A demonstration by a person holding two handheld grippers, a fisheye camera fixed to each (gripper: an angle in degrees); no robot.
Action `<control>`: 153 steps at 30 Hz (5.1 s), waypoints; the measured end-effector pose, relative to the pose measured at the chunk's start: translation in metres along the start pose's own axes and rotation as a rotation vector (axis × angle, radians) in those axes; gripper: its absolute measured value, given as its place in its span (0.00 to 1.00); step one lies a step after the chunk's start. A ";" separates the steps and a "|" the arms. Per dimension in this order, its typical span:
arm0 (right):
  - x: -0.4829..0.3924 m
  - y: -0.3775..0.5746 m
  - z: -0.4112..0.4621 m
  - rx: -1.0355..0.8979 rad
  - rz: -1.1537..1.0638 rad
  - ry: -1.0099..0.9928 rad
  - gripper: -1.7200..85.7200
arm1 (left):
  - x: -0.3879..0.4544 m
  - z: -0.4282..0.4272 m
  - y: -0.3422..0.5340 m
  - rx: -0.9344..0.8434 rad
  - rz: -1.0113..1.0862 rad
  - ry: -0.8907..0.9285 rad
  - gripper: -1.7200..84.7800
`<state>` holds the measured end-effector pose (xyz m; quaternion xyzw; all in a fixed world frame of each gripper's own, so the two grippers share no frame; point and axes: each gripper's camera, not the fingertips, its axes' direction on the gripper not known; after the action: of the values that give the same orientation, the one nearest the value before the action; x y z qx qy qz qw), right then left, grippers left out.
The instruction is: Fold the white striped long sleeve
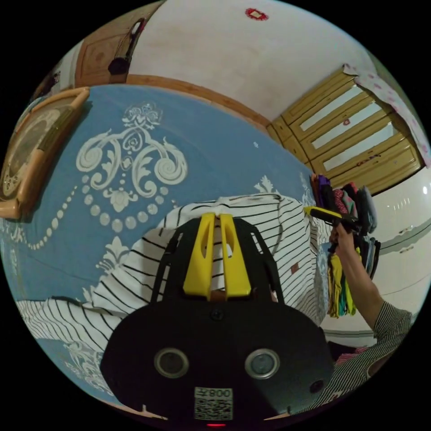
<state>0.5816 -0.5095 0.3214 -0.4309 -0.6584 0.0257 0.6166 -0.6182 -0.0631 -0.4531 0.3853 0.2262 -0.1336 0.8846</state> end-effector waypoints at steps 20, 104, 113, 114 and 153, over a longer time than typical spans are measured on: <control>0.061 0.041 -0.001 -0.037 0.059 -0.028 0.02 | 0.009 0.109 -0.026 -0.047 -0.060 -0.275 0.05; 0.452 0.842 -0.300 0.609 0.896 -0.639 0.06 | 0.662 0.971 0.305 -0.200 0.797 0.079 0.03; 0.435 0.815 -0.289 0.508 0.848 -0.570 0.02 | 0.671 1.002 0.348 -0.236 0.812 0.036 0.07; 0.431 0.811 -0.286 0.497 0.840 -0.569 0.02 | 0.673 1.002 0.352 -0.234 0.826 0.030 0.07; 0.199 0.471 -0.203 0.115 0.463 0.160 0.03 | 0.674 0.913 0.473 -0.247 0.982 -0.166 0.03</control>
<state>1.0292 -0.1952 0.2609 -0.5349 -0.4889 0.1695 0.6680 0.4281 -0.4670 0.0498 0.3268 -0.0383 0.2953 0.8969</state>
